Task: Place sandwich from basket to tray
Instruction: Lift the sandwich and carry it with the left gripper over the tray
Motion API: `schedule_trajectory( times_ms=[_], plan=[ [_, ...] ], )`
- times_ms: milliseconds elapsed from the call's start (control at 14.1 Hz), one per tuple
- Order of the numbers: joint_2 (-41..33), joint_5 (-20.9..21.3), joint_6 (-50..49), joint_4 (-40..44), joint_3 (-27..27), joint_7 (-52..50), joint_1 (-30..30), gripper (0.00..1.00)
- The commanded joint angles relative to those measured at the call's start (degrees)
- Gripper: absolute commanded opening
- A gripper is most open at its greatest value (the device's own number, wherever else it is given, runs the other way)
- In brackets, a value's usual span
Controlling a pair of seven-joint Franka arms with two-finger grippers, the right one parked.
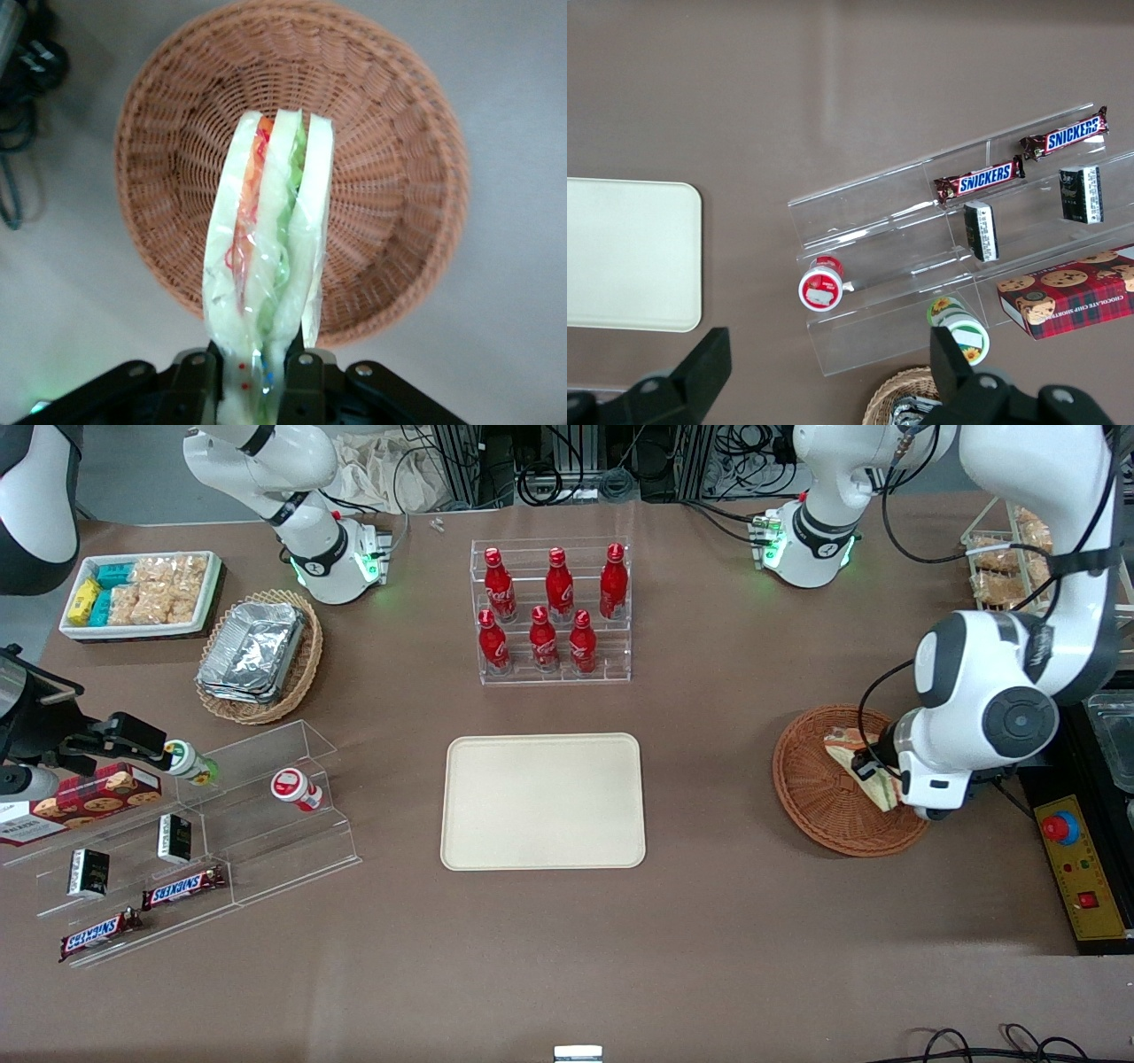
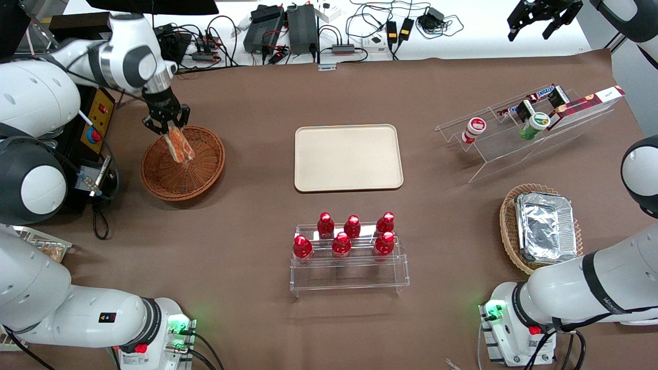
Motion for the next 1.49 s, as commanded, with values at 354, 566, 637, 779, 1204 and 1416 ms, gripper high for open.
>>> schedule_trajectory(
  times_ms=[354, 566, 637, 779, 1204, 1416],
  plan=[
    [0.3, -3.1, -15.2, 19.9, -3.8, 0.1, -0.7, 0.0],
    [0.4, -3.2, -15.6, 20.8, -7.7, 3.8, -0.7, 0.0],
    [0.6, -3.4, -15.5, 20.8, -9.6, 4.5, -0.7, 0.0],
    [1.3, -5.3, -15.4, 20.9, -11.6, 5.3, -1.4, 0.0],
    [7.0, -5.5, -7.3, 20.9, -20.0, 4.8, -5.7, 0.0],
    [12.5, -5.2, -1.5, 20.9, -20.0, 5.4, -9.1, 0.0]
  ],
)
